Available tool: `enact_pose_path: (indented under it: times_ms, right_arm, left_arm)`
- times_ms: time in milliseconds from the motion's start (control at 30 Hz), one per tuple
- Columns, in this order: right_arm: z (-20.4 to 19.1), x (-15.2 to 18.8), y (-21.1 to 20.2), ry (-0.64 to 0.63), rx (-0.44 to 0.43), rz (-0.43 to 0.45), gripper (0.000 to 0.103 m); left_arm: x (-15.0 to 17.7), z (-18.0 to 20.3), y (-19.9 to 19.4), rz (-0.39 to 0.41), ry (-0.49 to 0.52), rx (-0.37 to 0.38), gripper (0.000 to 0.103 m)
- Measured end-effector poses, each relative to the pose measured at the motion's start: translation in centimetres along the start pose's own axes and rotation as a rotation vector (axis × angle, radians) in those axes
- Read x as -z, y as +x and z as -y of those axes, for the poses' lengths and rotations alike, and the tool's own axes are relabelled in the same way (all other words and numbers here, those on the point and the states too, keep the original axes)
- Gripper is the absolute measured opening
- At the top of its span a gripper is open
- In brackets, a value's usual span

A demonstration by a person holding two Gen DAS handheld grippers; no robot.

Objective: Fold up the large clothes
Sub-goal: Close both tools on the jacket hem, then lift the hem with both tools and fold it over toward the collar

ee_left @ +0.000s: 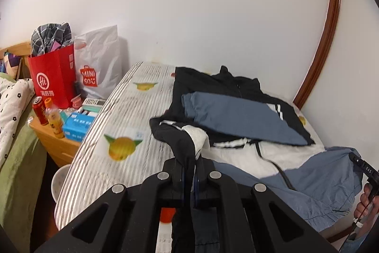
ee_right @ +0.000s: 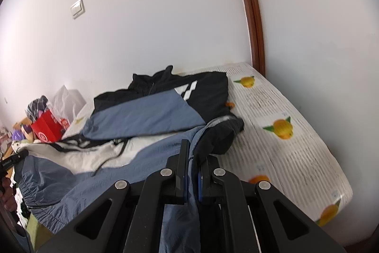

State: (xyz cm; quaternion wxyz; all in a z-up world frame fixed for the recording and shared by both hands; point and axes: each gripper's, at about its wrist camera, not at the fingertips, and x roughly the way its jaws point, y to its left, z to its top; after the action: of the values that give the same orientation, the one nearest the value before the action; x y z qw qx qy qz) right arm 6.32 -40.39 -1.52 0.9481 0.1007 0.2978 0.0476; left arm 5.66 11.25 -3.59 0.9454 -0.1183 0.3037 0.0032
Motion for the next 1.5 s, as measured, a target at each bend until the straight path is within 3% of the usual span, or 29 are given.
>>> enact_pose_path:
  times_ms: [567, 900, 1133, 1200, 1267, 1300, 1367, 1500]
  right_arm:
    - [-1.1, -8.9, 8.4, 0.064, -0.028, 0.025, 0.006]
    - [-0.8, -12.3, 16.1, 0.115, -0.022, -0.033, 0.007]
    - [0.1, -13.3, 21.4, 0.127, 0.011, -0.105, 0.010]
    - [0.5, -13.5, 22.5, 0.131, 0.021, -0.124, 0.012]
    - [0.9, -13.6, 22.8, 0.140, 0.022, -0.129, 0.017]
    - [1.1, -13.6, 22.9, 0.145, 0.017, -0.126, 0.020]
    - [1.4, -13.8, 22.7, 0.145, 0.026, -0.109, 0.042]
    - [1.6, -14.1, 21.7, 0.116, 0.069, -0.057, 0.048]
  left_arm:
    - [-8.1, 1.5, 6.9, 0.009, -0.031, -0.023, 0.006]
    - [-11.5, 3.1, 13.1, -0.044, -0.021, -0.040, 0.007]
    - [-12.5, 3.1, 17.9, -0.112, -0.035, -0.051, 0.014]
    - [-12.7, 2.7, 18.7, -0.130, -0.043, -0.053, 0.027]
    - [-12.7, 2.2, 19.1, -0.126, -0.065, -0.033, 0.050]
    - [-12.7, 2.0, 19.1, -0.119, -0.066, -0.035, 0.051]
    - [-12.6, 2.0, 19.2, -0.117, -0.049, -0.054, 0.051]
    - [-12.2, 1.9, 19.5, -0.132, -0.042, -0.050, 0.051]
